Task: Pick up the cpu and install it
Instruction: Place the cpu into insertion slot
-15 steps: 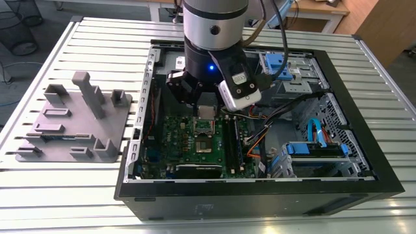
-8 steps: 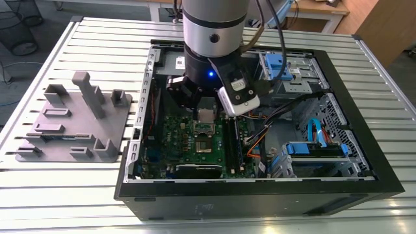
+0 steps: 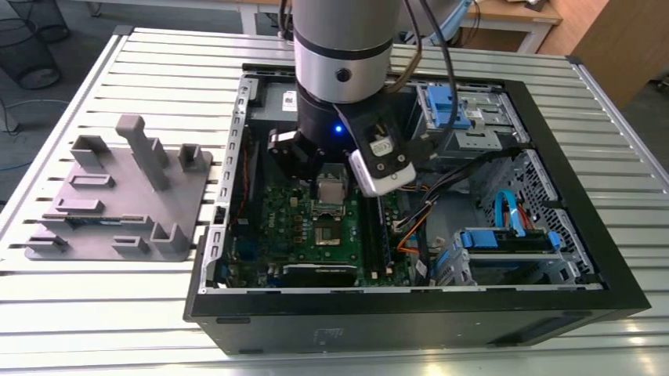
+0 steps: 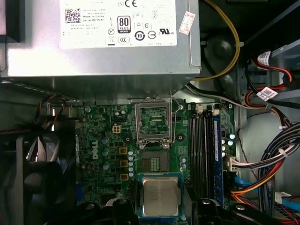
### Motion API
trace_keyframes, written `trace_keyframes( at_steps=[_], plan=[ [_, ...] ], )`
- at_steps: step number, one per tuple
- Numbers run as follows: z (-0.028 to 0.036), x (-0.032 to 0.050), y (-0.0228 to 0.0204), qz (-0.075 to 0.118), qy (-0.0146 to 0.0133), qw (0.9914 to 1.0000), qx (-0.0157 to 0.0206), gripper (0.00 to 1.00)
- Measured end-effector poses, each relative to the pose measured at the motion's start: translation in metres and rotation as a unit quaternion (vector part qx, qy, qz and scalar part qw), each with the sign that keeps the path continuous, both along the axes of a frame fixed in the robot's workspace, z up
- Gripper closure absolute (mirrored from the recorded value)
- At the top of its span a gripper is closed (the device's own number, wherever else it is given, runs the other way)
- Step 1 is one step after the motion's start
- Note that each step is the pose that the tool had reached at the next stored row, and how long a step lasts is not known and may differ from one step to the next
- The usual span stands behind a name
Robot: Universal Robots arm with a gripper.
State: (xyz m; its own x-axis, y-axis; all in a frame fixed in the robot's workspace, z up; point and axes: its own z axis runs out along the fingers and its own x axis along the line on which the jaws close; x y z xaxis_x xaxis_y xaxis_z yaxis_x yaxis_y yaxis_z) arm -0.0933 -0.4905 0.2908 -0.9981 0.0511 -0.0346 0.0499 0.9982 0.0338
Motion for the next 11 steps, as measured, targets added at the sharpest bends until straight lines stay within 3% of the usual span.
trace_keyframes(
  at_steps=[11],
  plan=[
    [-0.0118,0.0001,-0.002,0.0,0.0,1.0,0.0,0.53]
  ],
)
